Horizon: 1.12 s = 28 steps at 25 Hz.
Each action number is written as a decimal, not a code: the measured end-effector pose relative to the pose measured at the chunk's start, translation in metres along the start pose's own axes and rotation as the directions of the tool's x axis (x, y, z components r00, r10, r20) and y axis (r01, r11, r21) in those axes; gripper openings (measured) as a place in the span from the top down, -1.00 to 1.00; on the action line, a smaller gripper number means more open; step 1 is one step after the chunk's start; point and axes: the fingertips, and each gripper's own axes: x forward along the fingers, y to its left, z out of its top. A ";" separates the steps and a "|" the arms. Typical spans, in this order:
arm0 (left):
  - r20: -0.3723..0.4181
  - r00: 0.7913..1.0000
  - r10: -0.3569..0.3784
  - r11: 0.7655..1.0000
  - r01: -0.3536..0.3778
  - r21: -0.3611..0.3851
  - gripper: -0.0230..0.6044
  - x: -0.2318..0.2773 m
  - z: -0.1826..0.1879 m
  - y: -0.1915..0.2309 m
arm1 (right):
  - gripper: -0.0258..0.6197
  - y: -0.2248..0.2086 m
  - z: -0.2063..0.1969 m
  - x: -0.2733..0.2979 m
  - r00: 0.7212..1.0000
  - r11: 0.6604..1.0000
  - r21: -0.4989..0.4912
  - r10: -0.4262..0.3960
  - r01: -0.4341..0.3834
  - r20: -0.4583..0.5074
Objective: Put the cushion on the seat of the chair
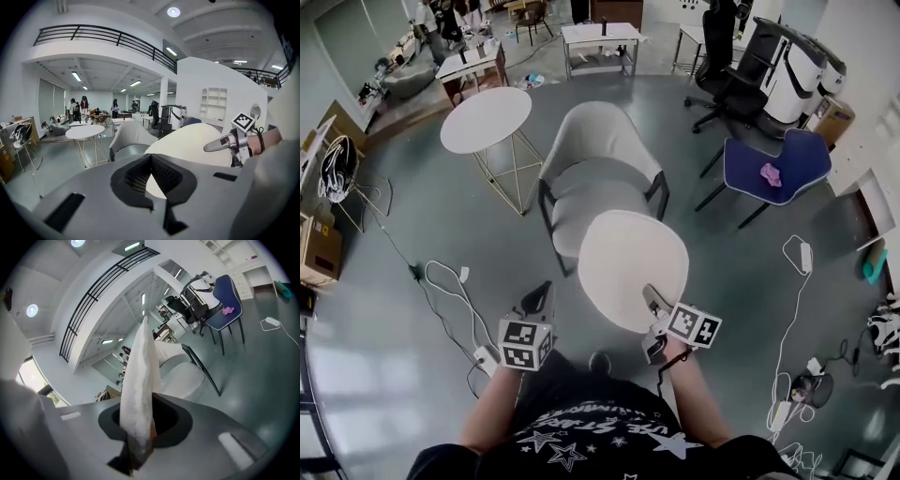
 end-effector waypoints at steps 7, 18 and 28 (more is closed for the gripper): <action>-0.018 1.000 0.026 1.000 -0.026 -0.016 0.90 0.003 -0.006 0.014 | 0.73 0.005 -0.001 0.011 0.999 1.000 0.008 0.016 -0.016 -0.029; -0.053 0.998 -0.023 0.999 0.021 -0.025 0.90 0.053 0.002 0.057 | 0.73 0.005 0.018 0.052 0.998 0.999 0.015 -0.051 0.051 -0.028; -0.088 0.994 -0.063 0.998 0.061 -0.026 0.90 0.136 0.024 0.142 | 0.73 0.012 0.038 0.153 0.985 0.990 0.006 -0.139 0.141 -0.100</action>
